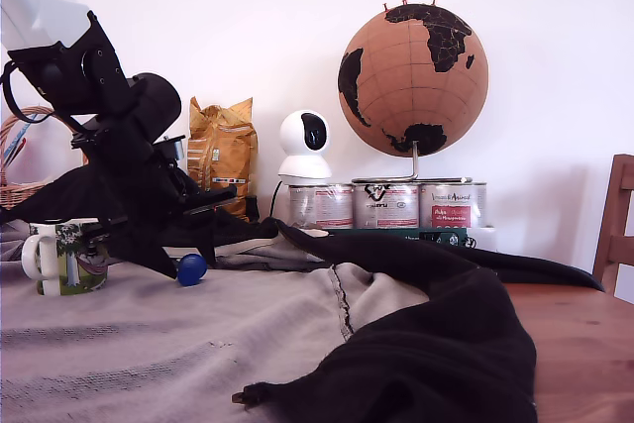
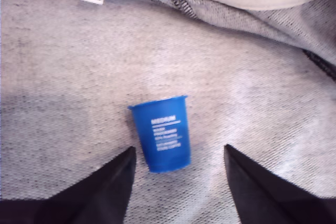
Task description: Pick the blue coffee capsule and place it inside the green coffee cup
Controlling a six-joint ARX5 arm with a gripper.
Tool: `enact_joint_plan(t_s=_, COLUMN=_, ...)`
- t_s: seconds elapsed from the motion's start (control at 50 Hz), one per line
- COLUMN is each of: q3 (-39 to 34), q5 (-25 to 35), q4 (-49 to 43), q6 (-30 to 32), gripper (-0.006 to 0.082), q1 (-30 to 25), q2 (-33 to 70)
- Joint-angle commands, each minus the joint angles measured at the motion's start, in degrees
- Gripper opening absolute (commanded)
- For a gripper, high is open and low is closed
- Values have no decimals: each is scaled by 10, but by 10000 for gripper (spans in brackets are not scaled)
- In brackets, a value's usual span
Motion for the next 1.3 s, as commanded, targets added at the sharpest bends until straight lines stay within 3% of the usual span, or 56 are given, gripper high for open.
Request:
enact_joint_plan(t_s=0.0, q3=-2, q5=-3, q4=11, q6=0, gripper=371, q1=1, q2=12)
enact_joint_plan(t_s=0.14, q3=-2, q5=2, q4=3, q6=0, gripper=266, q1=1, q2=12)
enact_joint_plan(t_s=0.52, q3=-1, q5=17, q4=17, q6=-1, gripper=248, q1=2, q2=12)
enact_joint_plan(t_s=0.84, q3=61, q5=61, q4=-22, q6=-5, gripper=250, q1=1, q2=12)
enact_joint_plan(t_s=0.94, q3=71, q5=62, q4=-23, q6=-4, gripper=281, q1=-1, q2=12)
enact_joint_plan(t_s=1.1, q3=72, q5=50, q4=-55, q6=26, gripper=492, q1=-8, q2=12)
enact_joint_plan(t_s=1.28, q3=81, q5=-19, q4=-111, q6=71, gripper=497, q1=-19, q2=12)
